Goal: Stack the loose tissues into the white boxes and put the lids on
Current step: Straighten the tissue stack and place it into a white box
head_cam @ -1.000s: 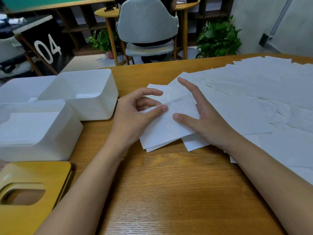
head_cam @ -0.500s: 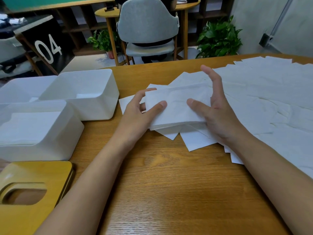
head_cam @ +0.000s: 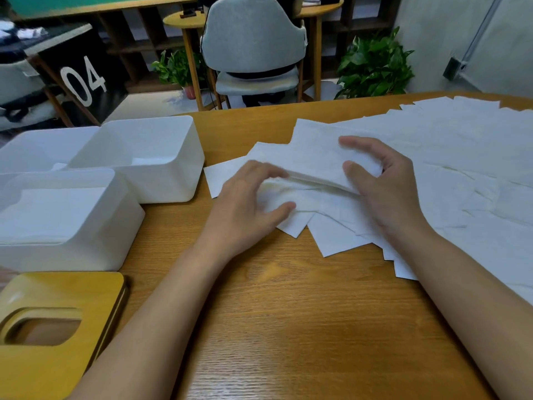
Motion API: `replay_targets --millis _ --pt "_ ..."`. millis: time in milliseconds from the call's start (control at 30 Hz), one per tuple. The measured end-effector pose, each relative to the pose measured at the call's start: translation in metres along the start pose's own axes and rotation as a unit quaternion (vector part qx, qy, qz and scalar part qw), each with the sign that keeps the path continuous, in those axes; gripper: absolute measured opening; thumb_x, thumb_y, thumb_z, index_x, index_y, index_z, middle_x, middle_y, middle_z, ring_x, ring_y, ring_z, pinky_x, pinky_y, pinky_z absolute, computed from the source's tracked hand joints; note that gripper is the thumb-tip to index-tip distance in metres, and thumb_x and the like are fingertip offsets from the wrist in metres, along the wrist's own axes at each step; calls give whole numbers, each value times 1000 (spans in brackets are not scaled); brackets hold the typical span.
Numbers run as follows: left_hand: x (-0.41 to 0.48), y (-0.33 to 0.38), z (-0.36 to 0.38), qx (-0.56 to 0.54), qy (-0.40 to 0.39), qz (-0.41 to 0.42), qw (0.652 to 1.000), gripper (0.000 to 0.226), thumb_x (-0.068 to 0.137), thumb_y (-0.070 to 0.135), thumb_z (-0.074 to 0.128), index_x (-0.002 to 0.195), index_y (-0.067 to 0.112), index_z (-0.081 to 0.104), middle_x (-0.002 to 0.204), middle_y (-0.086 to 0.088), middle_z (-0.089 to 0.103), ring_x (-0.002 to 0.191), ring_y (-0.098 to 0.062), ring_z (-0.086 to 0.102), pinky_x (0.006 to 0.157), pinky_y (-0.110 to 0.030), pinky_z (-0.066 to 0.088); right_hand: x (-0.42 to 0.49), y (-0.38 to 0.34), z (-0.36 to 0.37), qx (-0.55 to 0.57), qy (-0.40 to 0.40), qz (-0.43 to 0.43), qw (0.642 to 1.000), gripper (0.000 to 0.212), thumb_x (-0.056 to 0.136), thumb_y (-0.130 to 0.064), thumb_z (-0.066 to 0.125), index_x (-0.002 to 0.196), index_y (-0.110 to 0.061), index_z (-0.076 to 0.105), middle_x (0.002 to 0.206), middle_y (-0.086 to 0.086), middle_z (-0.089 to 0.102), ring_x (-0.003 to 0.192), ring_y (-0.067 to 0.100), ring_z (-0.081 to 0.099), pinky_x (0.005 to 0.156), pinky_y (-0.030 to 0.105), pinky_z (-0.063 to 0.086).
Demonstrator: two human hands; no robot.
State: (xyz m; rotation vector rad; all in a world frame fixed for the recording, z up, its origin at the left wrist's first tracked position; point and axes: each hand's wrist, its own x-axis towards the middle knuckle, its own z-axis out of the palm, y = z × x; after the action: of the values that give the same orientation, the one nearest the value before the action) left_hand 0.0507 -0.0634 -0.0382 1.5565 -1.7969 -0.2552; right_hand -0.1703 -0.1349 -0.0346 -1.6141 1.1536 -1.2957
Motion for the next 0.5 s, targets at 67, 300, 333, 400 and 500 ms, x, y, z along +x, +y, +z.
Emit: replay_targets --millis 67,300,333,400,500 --pt "0 -4 3 19 -45 7 999 39 85 43 84 118 29 70 118 16 62 114 2 56 96 -18 43 0 2 0 -5 6 1 1000 37 97 -4 64 122 -29 75 127 -20 70 124 -6 58 113 25 46" --pt "4 -12 11 58 -24 58 996 24 92 33 81 114 27 78 115 13 67 110 -7 61 92 -24 48 1 4 2 -5 9 7 1000 37 97 -7 63 122 -33 74 126 -24 68 124 -8 56 111 23 45" --pt "4 -11 13 60 -24 76 995 20 93 29 79 112 25 79 116 12 68 111 -9 61 92 -22 47 1 4 2 -6 9 6 1000 37 97 -6 63 122 -32 74 126 -24 68 124 -8 56 111 23 45" --pt "4 -9 16 61 -15 110 992 13 95 21 77 108 21 81 114 9 70 110 -12 63 91 -28 49 1 4 3 -12 2 2 1000 38 98 -7 63 123 -33 74 127 -24 68 125 -7 56 112 23 45" --pt "4 -6 16 43 2 133 990 9 98 16 71 106 16 76 111 6 71 107 -14 65 90 -35 52 1 4 3 -22 -7 -3 1000 38 99 -7 61 125 -33 73 128 -26 67 127 -9 54 115 25 42"
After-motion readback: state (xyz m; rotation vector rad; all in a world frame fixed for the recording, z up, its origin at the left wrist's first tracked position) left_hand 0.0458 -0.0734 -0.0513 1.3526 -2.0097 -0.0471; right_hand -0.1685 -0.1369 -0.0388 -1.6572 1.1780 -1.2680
